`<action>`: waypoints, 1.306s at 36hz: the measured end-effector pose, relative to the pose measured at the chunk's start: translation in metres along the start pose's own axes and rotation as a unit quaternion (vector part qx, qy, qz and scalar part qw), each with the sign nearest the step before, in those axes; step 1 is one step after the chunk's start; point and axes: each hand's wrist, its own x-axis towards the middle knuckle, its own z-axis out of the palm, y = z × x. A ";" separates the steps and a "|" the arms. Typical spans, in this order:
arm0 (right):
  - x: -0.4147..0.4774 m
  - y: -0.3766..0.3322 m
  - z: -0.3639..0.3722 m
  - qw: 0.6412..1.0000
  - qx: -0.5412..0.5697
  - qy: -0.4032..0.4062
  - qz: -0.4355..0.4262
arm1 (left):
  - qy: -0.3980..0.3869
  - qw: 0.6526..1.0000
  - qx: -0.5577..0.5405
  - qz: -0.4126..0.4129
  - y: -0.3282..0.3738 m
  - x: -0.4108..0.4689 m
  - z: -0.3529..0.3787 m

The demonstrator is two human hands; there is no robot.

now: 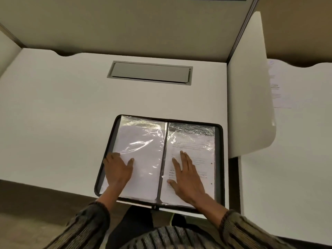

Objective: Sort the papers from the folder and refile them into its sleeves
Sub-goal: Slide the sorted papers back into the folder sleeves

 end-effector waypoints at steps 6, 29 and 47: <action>0.012 -0.051 0.021 0.999 0.010 -0.027 -0.027 | -0.023 0.999 0.004 -0.035 -0.006 0.009 -0.008; 0.019 -0.087 0.034 0.997 0.047 0.010 0.058 | -0.209 0.947 -0.226 -0.091 -0.021 0.051 -0.085; -0.029 -0.137 -0.050 0.863 0.475 0.152 0.075 | -0.311 0.870 -0.378 0.056 0.084 -0.052 -0.149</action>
